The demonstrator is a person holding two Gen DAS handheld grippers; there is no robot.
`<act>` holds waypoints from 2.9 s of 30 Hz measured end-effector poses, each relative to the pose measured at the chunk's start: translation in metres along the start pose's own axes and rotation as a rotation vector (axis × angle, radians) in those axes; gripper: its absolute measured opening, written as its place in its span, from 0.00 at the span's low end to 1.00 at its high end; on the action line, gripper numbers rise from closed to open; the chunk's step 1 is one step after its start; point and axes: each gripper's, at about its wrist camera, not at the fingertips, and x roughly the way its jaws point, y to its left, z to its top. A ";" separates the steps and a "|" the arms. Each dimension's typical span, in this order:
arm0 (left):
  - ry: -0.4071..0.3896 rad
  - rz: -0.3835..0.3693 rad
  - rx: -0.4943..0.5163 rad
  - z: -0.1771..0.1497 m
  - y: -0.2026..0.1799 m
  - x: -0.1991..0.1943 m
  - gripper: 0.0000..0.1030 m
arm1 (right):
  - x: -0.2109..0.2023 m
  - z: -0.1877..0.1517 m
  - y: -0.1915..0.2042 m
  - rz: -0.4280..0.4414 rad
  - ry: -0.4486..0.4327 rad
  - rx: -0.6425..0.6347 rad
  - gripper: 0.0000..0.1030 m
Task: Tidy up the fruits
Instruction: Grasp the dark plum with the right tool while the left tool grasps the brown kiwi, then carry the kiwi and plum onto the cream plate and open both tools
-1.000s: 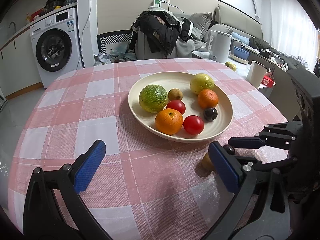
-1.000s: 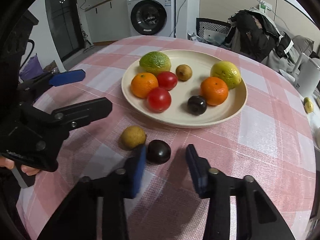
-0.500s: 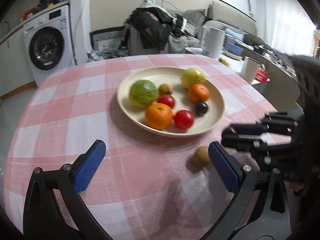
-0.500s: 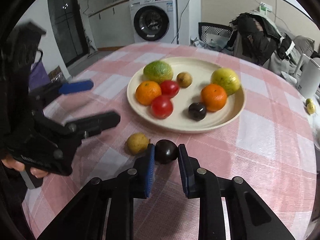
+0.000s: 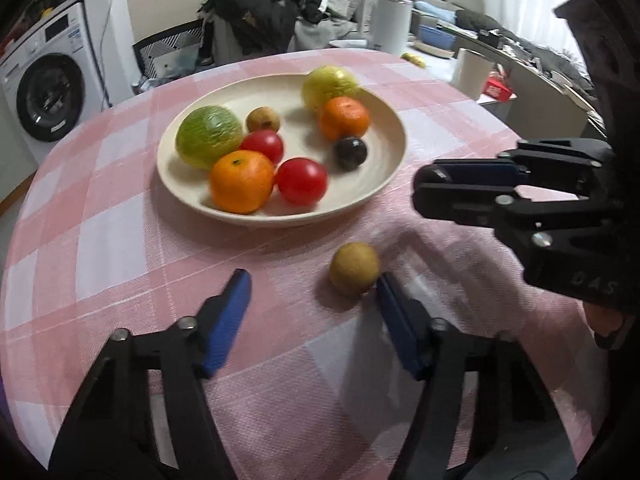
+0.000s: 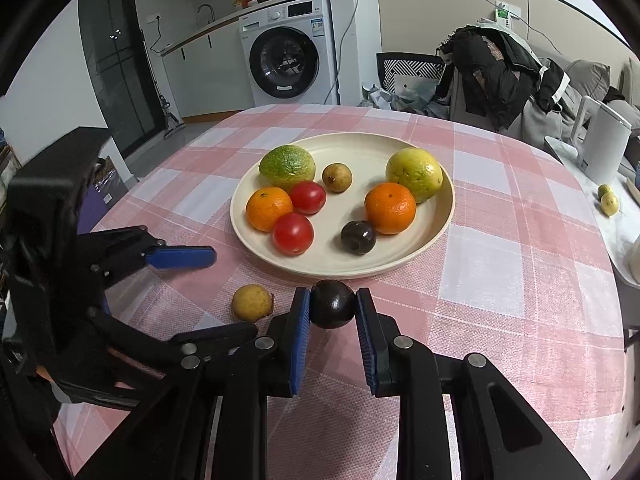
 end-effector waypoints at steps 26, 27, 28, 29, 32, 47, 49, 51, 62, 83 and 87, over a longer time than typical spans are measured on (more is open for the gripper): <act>-0.051 -0.060 0.006 0.001 -0.001 -0.015 0.20 | 0.002 -0.002 0.000 -0.003 0.003 -0.001 0.23; -0.052 -0.059 0.005 0.000 0.000 -0.015 0.20 | 0.002 -0.002 0.000 -0.003 0.002 -0.001 0.23; -0.053 -0.055 0.003 0.000 0.001 -0.015 0.20 | 0.001 -0.002 0.000 -0.002 0.001 -0.001 0.23; -0.055 -0.053 0.000 0.000 0.002 -0.016 0.20 | 0.001 -0.002 0.000 -0.002 0.001 -0.001 0.23; -0.062 -0.053 -0.012 0.000 0.005 -0.018 0.20 | 0.001 -0.002 0.000 -0.001 0.001 0.000 0.23; -0.144 -0.056 -0.052 0.002 0.014 -0.035 0.20 | -0.006 0.001 -0.004 0.010 -0.043 0.017 0.23; -0.157 -0.050 -0.057 0.003 0.015 -0.038 0.20 | -0.009 0.001 -0.005 0.015 -0.059 0.026 0.23; -0.167 -0.047 -0.062 0.004 0.017 -0.040 0.20 | -0.012 0.002 -0.007 0.028 -0.078 0.038 0.23; -0.261 -0.017 -0.085 0.022 0.019 -0.063 0.20 | -0.032 0.010 -0.016 0.042 -0.185 0.099 0.23; -0.290 0.012 -0.076 0.061 0.017 -0.038 0.20 | -0.021 0.033 -0.040 -0.002 -0.238 0.162 0.23; -0.281 -0.004 -0.084 0.060 0.017 -0.029 0.20 | -0.012 0.029 -0.044 -0.002 -0.223 0.184 0.23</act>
